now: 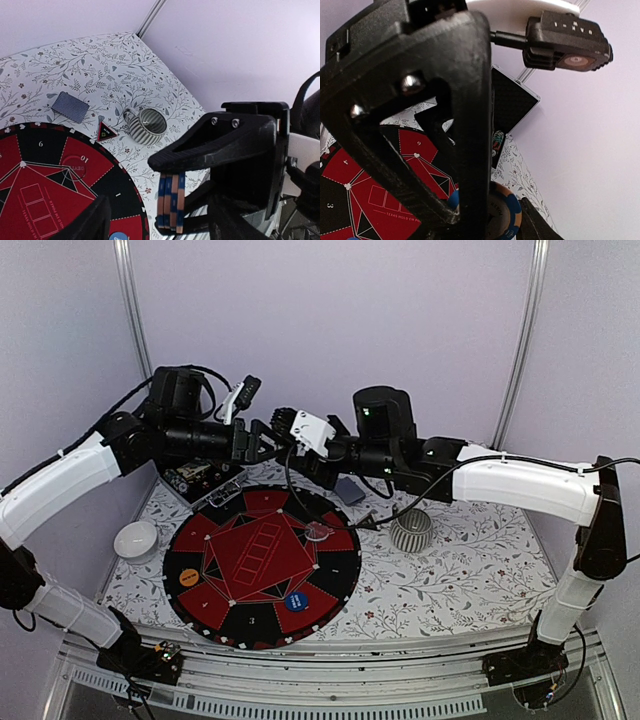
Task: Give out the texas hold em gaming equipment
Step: Pass from the left arm to the right, then place the poker chips pile in the small blind area.
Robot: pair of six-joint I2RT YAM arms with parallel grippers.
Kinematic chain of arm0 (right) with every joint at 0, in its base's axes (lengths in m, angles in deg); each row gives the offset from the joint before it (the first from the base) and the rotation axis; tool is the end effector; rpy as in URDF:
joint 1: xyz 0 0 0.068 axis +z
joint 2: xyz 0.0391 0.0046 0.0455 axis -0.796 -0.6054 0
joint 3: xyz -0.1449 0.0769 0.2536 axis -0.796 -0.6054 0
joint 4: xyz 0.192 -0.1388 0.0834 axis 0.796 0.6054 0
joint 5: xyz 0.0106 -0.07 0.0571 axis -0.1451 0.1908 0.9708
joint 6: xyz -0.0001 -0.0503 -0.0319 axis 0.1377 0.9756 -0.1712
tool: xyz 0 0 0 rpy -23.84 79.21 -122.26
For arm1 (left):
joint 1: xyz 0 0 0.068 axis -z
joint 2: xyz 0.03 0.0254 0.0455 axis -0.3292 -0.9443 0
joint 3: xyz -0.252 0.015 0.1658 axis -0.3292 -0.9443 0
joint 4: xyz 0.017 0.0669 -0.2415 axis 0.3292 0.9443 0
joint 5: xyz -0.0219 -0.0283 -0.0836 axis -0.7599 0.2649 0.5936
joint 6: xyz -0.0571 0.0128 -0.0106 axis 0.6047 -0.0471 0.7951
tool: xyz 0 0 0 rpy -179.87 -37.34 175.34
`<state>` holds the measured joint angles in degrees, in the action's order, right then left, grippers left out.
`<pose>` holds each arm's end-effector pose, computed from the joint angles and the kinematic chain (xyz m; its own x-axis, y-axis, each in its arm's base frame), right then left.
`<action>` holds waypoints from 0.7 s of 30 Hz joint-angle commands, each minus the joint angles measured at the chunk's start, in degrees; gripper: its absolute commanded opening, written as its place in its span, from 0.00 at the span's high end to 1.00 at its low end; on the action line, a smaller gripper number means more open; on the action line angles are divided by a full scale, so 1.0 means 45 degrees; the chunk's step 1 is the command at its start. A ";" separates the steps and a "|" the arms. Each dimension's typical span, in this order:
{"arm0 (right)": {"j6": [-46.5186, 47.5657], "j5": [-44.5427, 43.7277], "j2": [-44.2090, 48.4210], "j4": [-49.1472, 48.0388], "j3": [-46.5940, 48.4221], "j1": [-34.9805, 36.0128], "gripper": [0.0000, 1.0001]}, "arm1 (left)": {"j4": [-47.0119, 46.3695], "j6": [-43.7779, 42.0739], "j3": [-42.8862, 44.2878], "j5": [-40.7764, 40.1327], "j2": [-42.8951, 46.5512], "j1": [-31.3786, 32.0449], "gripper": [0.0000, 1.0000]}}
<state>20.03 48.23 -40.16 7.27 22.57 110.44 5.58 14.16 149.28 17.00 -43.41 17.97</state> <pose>0.2255 0.3620 0.3919 0.4099 -0.4024 -0.8186 -0.7831 0.3049 -0.5420 0.2219 -0.1923 0.4113 -0.6888 0.0306 -0.7243 0.6178 0.5476 -0.5643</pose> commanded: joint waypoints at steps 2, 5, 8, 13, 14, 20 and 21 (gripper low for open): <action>-0.1146 0.0303 0.0583 0.1060 -0.0684 -0.0094 0.99 | 0.0113 -0.0124 -0.0193 -0.0526 0.0504 -0.0302 0.24; -0.1924 0.1071 0.0707 0.2330 -0.1082 -0.0240 0.99 | 0.0136 -0.0160 -0.0336 -0.0667 0.0811 -0.0662 0.20; -0.2845 0.1638 0.0677 0.3254 -0.1718 -0.0274 0.99 | 0.0153 -0.0172 -0.0638 -0.0740 0.1113 -0.1146 0.19; -0.4318 0.2292 0.0012 0.4402 -0.2569 -0.0274 0.99 | 0.0199 -0.0133 -0.1207 -0.0786 0.1561 -0.2100 0.19; -0.4607 0.2442 -0.0228 0.4659 -0.2654 -0.0275 0.99 | 0.0205 -0.0133 -0.1287 -0.0818 0.1628 -0.2218 0.19; -0.5858 0.2630 -0.2118 0.6451 -0.2163 -0.0115 0.99 | 0.0517 -0.0379 -0.1425 -0.1146 0.1776 -0.2498 0.19; -0.5949 0.2516 -0.2411 0.6690 -0.2061 -0.0029 0.99 | 0.0542 -0.0406 -0.1451 -0.1178 0.1795 -0.2534 0.19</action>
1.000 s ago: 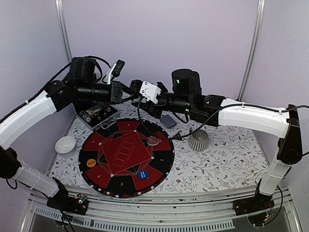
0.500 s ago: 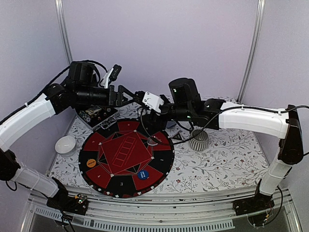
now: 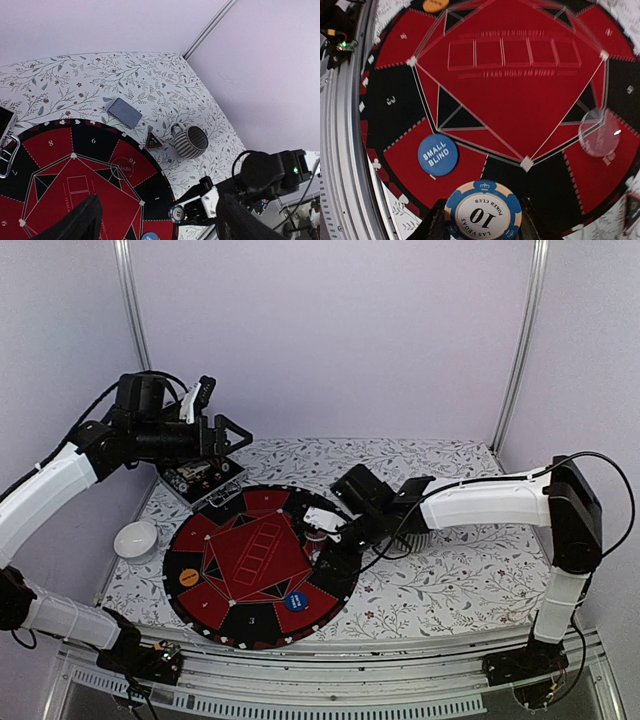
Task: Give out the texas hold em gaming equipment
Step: Place the poker chips pile in the small blind area.
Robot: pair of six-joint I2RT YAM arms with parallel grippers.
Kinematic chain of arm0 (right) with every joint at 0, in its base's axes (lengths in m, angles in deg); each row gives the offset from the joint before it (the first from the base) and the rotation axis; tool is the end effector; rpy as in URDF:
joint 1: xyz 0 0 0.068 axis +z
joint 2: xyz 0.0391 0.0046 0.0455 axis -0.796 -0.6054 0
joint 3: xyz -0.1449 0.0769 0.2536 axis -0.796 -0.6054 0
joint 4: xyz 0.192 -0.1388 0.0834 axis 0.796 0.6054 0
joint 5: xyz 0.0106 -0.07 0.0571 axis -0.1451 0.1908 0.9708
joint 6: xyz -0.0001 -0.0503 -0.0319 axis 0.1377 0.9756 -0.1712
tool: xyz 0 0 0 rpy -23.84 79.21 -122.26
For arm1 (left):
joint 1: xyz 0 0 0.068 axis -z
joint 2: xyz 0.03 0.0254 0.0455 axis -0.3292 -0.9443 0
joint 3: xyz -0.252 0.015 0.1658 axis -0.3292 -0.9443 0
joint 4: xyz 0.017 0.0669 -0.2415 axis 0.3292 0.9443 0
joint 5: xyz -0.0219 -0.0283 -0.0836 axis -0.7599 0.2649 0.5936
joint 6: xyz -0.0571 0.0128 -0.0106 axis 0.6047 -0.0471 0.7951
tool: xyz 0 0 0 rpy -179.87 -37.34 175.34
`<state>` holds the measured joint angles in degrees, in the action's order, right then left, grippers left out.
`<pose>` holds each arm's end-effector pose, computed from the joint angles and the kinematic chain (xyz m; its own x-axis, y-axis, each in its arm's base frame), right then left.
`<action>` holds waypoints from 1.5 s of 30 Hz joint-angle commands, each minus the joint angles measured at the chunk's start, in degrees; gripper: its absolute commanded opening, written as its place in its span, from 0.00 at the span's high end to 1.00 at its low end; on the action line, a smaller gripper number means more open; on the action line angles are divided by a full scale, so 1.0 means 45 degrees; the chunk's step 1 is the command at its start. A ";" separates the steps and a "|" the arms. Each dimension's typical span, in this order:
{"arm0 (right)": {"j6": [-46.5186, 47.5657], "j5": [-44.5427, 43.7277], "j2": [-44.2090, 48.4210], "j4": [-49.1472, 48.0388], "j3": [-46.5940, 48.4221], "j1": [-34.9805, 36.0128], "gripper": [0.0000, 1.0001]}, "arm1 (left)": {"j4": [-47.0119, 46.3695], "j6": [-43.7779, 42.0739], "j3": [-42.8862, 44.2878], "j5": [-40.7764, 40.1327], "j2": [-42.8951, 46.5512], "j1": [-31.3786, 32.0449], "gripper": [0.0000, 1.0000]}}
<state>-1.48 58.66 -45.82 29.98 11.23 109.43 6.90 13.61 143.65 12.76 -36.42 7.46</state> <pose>0.2139 0.3449 0.2470 -0.2172 -0.7194 -0.6597 -0.9672 0.2500 0.0457 0.2235 -0.1304 0.4066 -0.6600 -0.1126 -0.7428 0.4774 0.7006 -0.5303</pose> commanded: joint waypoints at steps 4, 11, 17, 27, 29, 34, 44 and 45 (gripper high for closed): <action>-0.1047 -0.0082 -0.1748 0.2078 0.0515 0.0762 0.98 | 0.0255 -0.0347 -0.0306 -0.0241 0.0310 -0.0310 0.19; -0.1050 -0.0330 -0.2073 0.2175 0.0346 0.1066 0.98 | 0.0255 -0.0407 -0.0391 -0.0163 0.0329 -0.0449 0.19; -0.1012 -0.0682 -0.2483 0.2212 0.0372 0.1387 0.98 | 0.0254 -0.0427 -0.0388 -0.0098 0.0385 -0.0535 0.19; -0.0790 -0.2013 -0.2767 0.2490 0.0644 0.1387 0.75 | 0.0274 -0.0455 -0.0391 -0.0094 0.0483 -0.0653 0.19; -0.0765 -0.2180 -0.2768 0.2558 0.0630 0.1385 0.66 | 0.0289 -0.0458 -0.0410 -0.0088 0.0538 -0.0673 0.19; -0.0740 -0.2237 -0.2750 0.2666 0.0610 0.1388 0.50 | 0.0311 -0.0500 -0.0411 -0.0122 0.0583 -0.0749 0.19; -0.0625 -0.2027 -0.2576 0.2912 0.0781 0.1387 0.39 | 0.0328 -0.0569 -0.0444 -0.0111 0.0622 -0.0869 0.19; -0.0608 -0.1883 -0.2532 0.2916 0.0867 0.1387 0.37 | 0.0332 -0.0578 -0.0459 -0.0112 0.0622 -0.0869 0.19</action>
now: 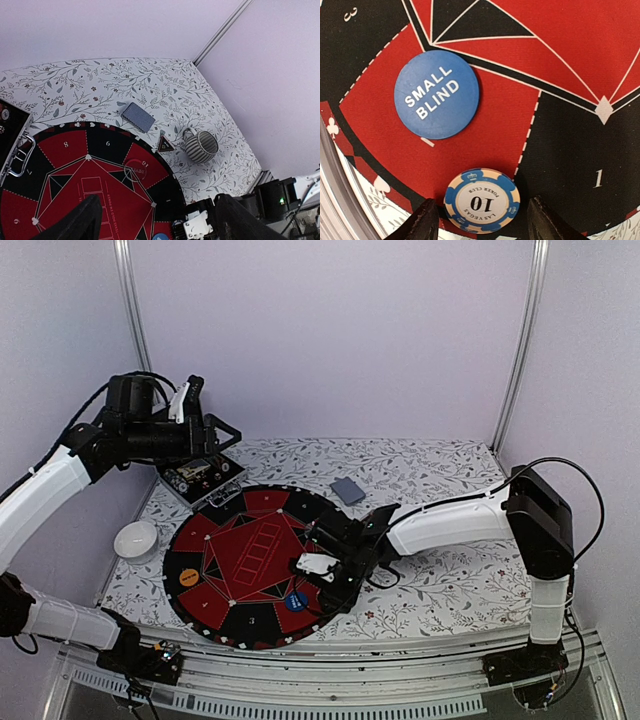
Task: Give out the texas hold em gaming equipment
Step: Place the poker chips pile in the small blind area, then adjust the poker chips pile in the small blind area.
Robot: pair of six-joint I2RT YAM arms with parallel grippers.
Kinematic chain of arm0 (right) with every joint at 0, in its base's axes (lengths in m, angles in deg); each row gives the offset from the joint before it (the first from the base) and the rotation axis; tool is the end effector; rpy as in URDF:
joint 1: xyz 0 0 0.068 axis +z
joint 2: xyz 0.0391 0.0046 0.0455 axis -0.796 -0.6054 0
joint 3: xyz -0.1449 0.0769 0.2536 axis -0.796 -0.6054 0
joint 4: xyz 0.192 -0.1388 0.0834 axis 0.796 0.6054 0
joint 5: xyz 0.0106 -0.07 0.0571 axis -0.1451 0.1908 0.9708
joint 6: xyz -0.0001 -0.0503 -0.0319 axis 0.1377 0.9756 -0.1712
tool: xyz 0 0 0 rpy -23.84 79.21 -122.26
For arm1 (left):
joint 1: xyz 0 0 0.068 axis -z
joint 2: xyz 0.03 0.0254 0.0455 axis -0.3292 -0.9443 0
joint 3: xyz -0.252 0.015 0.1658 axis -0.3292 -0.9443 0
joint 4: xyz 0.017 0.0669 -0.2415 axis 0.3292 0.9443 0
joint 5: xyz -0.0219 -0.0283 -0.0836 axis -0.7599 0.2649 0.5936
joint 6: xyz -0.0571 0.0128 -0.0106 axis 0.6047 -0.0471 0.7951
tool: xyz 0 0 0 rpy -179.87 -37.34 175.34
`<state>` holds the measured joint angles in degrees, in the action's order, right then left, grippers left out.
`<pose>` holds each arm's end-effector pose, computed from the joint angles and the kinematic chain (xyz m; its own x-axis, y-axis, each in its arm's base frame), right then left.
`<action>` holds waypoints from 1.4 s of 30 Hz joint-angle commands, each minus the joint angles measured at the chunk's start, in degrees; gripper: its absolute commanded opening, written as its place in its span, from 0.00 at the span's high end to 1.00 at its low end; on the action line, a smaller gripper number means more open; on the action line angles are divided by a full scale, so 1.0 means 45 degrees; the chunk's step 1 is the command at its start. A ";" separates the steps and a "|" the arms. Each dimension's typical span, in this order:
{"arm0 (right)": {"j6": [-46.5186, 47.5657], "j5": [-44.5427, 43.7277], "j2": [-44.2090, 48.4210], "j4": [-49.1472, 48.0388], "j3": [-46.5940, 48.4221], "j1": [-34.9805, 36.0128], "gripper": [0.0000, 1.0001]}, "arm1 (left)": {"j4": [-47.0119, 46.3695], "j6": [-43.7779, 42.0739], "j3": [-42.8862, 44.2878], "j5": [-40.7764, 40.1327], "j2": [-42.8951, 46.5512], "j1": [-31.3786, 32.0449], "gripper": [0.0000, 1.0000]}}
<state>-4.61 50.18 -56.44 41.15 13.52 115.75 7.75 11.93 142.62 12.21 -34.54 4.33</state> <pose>0.1829 0.3687 0.1740 -0.2706 -0.8969 -0.3498 -0.9606 0.2757 0.0362 0.2213 -0.1137 0.4066 -0.6373 -0.1297 -0.7596 0.4519 0.7356 -0.5047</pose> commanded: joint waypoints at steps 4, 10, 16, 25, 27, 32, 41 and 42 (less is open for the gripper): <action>0.0317 0.0750 0.0227 0.0489 0.0737 -0.0016 0.26 | 0.0143 -0.0214 -0.0279 0.0054 0.0205 -0.0194 0.19; 0.2502 0.1590 0.1599 0.0493 0.0749 -0.0444 0.01 | 0.0143 -0.0268 -0.0317 0.0214 0.0204 -0.0194 0.19; 0.7065 0.4649 0.2259 0.0587 0.0211 -0.1271 0.01 | 0.0143 -0.0346 -0.0358 0.0252 0.0282 -0.0214 0.19; 1.2495 0.5023 -0.0359 0.2965 0.3083 -0.1513 0.01 | 0.0192 -0.0423 -0.0426 0.0290 0.0472 -0.0213 0.19; 1.2768 0.4995 -0.1100 0.3787 0.3886 -0.1508 0.01 | 0.0230 -0.0468 -0.0417 0.0327 0.0496 -0.0233 0.19; 1.3011 0.5120 -0.1592 0.4359 0.4125 -0.1384 0.01 | 0.0275 -0.0578 -0.0417 0.0350 0.0527 -0.0224 0.18; 1.2844 0.4315 -0.1749 0.3375 0.3280 -0.1169 0.03 | 0.0261 -0.0673 -0.0262 0.0520 0.0275 -0.0250 0.18; 1.2819 0.4253 -0.1719 0.2964 0.3203 -0.1166 0.05 | 0.0260 -0.0678 -0.0261 0.0510 0.0244 -0.0241 0.18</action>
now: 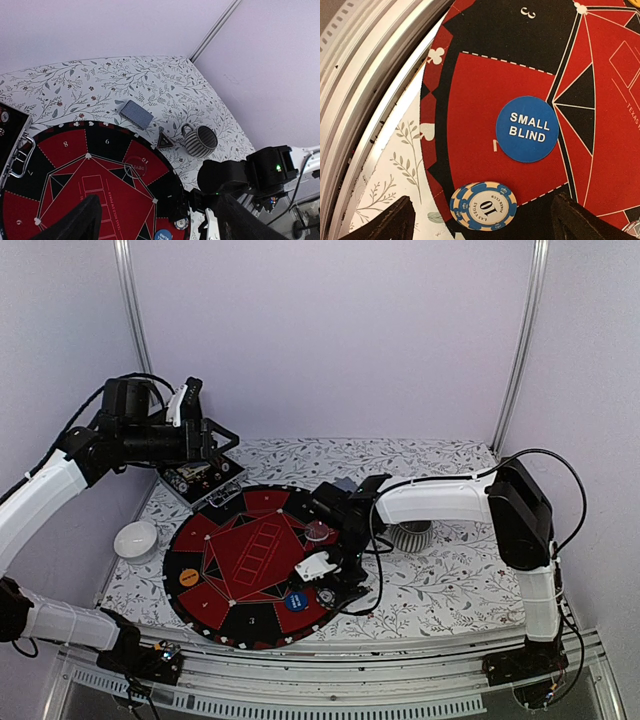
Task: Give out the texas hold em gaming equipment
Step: Adjust the poker chips pile in the small blind area.
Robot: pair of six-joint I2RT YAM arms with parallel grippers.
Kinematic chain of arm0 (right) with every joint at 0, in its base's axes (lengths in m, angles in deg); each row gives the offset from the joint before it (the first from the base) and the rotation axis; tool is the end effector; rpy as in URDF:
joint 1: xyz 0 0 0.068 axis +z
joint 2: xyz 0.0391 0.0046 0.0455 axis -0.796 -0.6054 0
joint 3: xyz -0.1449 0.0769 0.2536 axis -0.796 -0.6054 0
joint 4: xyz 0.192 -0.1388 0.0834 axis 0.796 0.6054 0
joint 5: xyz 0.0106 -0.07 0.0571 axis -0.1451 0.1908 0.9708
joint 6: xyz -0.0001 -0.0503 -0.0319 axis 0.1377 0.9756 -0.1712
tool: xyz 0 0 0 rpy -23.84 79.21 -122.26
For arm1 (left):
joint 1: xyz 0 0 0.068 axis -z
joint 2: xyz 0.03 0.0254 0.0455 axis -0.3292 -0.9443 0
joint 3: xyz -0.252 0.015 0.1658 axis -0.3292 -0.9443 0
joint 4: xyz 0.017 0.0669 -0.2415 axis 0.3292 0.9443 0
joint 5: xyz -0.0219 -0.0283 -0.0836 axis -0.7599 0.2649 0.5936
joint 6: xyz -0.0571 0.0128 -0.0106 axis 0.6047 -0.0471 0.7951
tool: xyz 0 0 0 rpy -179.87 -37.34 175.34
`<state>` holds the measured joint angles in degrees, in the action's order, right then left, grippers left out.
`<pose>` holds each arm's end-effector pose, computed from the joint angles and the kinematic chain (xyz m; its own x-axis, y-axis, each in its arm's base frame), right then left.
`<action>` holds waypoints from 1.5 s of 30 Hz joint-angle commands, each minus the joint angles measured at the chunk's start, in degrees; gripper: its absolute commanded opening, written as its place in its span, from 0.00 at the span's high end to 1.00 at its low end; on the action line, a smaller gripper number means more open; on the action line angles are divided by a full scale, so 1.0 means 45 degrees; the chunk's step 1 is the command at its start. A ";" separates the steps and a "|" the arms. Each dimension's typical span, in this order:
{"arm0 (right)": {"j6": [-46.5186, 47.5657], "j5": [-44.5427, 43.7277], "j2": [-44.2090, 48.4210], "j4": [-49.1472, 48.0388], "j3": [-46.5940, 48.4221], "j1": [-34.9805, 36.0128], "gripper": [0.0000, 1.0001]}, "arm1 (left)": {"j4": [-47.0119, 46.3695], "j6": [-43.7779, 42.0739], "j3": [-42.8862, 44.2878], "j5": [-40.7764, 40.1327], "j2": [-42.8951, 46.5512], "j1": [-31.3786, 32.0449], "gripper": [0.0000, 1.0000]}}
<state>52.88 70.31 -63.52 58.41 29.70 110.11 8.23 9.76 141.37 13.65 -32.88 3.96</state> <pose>0.2203 0.3793 0.1921 0.5361 -0.6997 -0.4722 -0.8000 -0.5997 -0.0196 0.2135 -0.1097 0.4052 -0.6256 -0.0992 -0.7738 0.4849 0.7276 -0.4853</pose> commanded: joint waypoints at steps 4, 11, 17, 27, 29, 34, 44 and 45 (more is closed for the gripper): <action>0.0052 -0.0406 -0.0302 -0.1049 -0.0230 0.0097 0.09 | 0.0154 -0.0187 0.0016 0.0283 -0.0145 -0.0168 0.18; 0.0199 -0.0679 -0.0207 -0.0967 -0.0743 0.0238 0.12 | 0.0173 -0.0241 -0.0023 0.0285 -0.0028 -0.0189 0.18; 0.0180 -0.0693 -0.0069 -0.1124 -0.1209 0.0332 0.12 | 0.0173 -0.0275 -0.0023 0.0303 -0.0081 -0.0182 0.18; 0.0018 -0.1042 -0.0226 -0.1332 -0.1100 0.0333 0.37 | 0.0284 -0.0326 -0.0003 0.0217 0.0001 -0.0209 0.18; -0.0050 -0.1224 -0.0202 -0.1360 -0.1167 0.0336 0.43 | 0.0308 -0.0350 -0.0003 0.0212 -0.0005 -0.0246 0.18; -0.0161 -0.1479 0.0065 -0.1575 -0.1444 0.0333 0.60 | 0.0329 -0.0367 -0.0003 0.0236 0.0040 -0.0255 0.18; -0.0240 -0.1603 0.0360 -0.1818 -0.1663 0.0357 0.29 | 0.0329 -0.0389 -0.0095 0.0121 0.0037 -0.0311 0.18; -0.0277 -0.1612 0.0392 -0.1833 -0.1663 0.0343 0.23 | 0.0329 -0.0387 -0.0127 0.0099 0.0022 -0.0300 0.18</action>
<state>51.74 64.49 -63.24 50.26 23.36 111.51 8.91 8.91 141.37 14.51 -33.12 3.33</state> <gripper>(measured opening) 0.661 0.819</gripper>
